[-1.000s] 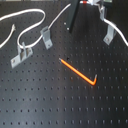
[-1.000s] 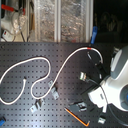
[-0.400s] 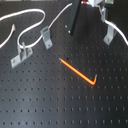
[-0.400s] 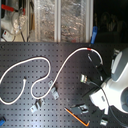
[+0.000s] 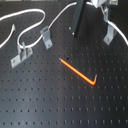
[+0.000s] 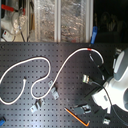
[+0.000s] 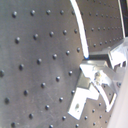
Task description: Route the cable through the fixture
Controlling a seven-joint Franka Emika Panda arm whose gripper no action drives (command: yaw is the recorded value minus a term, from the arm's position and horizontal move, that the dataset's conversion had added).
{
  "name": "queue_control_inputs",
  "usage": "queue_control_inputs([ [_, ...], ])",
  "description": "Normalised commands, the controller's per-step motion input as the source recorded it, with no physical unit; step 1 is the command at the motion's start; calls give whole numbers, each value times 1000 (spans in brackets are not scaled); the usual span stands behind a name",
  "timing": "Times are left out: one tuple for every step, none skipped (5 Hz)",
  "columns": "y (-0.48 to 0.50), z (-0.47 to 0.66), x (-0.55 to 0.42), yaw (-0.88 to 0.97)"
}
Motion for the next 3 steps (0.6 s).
queue_control_inputs([
  [80, 31, -126, 0],
  [146, 4, -308, 340],
  [312, 10, -67, 371],
])
